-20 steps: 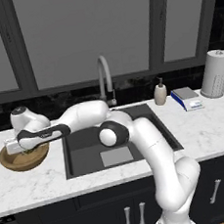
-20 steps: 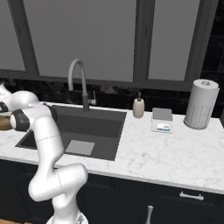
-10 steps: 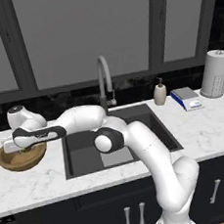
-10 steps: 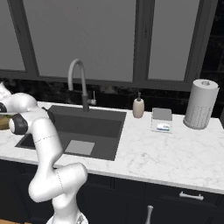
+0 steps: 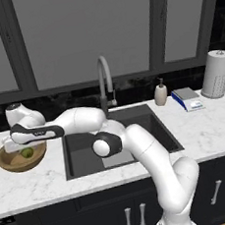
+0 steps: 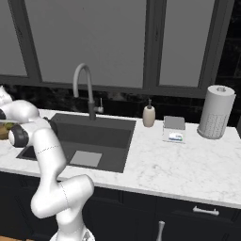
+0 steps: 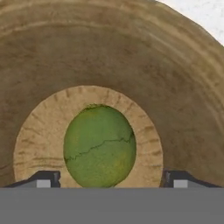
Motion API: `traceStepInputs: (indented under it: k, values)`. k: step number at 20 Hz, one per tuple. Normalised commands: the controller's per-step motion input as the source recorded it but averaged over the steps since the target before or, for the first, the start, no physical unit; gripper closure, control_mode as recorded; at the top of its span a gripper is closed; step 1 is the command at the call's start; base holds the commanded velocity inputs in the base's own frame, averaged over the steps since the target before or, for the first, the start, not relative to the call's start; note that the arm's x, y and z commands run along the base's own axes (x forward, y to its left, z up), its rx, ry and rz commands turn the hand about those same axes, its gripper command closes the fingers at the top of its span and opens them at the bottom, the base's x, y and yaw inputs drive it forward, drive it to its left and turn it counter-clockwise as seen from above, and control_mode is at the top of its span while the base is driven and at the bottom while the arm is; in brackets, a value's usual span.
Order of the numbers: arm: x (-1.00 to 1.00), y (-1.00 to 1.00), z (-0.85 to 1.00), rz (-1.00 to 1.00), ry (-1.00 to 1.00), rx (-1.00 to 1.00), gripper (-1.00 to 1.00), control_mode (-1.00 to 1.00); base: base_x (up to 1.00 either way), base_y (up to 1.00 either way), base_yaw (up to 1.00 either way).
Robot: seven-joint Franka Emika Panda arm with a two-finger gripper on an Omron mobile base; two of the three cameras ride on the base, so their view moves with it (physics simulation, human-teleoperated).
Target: Pick the lime from the sink and place it in the bowl. Then pick the bowl and place it in the microwave. Then close the microwave door and press the start button.
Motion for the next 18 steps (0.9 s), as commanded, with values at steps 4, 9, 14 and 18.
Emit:
traceStepInputs:
  k: [4, 9, 14, 18]
  values:
    - [-0.02, -0.20, 0.01, 0.00, 0.00, 0.01, -1.00, -1.00, 0.00, 0.00, 0.00]
    - [-0.12, -0.38, 0.09, 0.00, -0.02, 0.07, -1.00, -1.00, 0.00, 0.00, 0.00]
    - [-0.14, -0.45, 0.19, 0.00, -0.03, 0.12, -1.00, -1.00, 0.00, 0.00, 0.00]
    - [-0.11, -0.54, 0.04, 0.00, 0.00, 0.14, -1.00, -1.00, 0.00, 0.00, 0.00]
